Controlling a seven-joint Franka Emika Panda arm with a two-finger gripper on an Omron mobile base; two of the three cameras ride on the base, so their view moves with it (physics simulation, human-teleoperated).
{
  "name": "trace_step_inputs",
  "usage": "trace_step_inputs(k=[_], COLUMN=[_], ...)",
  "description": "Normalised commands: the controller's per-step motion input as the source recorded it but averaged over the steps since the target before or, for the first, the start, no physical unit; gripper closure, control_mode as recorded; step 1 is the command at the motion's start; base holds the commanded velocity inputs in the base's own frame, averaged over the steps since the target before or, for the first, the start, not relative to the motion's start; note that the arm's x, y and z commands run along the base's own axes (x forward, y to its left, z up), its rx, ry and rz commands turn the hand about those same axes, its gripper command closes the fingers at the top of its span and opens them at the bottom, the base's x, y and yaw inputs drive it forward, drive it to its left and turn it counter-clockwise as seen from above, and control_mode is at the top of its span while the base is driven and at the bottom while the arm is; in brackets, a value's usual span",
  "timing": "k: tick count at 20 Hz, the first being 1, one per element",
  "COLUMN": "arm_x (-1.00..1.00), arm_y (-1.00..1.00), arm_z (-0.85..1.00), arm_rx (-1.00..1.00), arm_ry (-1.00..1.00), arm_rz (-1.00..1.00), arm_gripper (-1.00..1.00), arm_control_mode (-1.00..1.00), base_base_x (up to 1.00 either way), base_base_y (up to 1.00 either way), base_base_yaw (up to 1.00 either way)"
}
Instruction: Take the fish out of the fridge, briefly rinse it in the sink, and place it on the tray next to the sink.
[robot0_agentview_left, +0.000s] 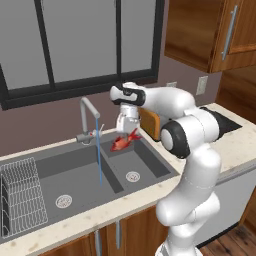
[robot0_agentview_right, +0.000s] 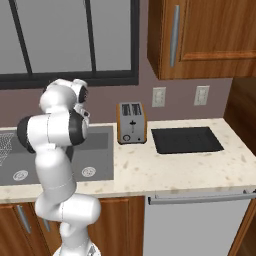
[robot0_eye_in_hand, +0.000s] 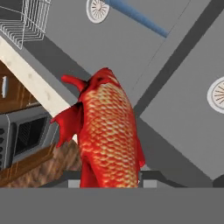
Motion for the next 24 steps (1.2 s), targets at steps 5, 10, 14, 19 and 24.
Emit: trace_step_inputs(k=[5,10,14,19,24], arm_x=[0.31,0.42,0.35,0.28,0.02], arm_y=[0.24,0.13,0.10,0.21,0.36], arm_z=[-0.12,-0.12,-0.10,-0.02,-0.04], arm_rx=[0.14,0.23,0.27,0.25,0.11], arm_ry=[0.00,0.00,0.00,0.00,0.06], arm_rz=[0.10,0.09,0.09,0.08,0.06], arm_gripper=[1.00,1.00,1.00,1.00,1.00], arm_control_mode=[-1.00,-1.00,-1.00,-1.00,-1.00], base_base_x=[0.00,0.00,0.00,0.00,0.00], base_base_y=[0.00,0.00,0.00,0.00,0.00], base_base_yaw=[0.00,0.00,0.00,0.00,0.00])
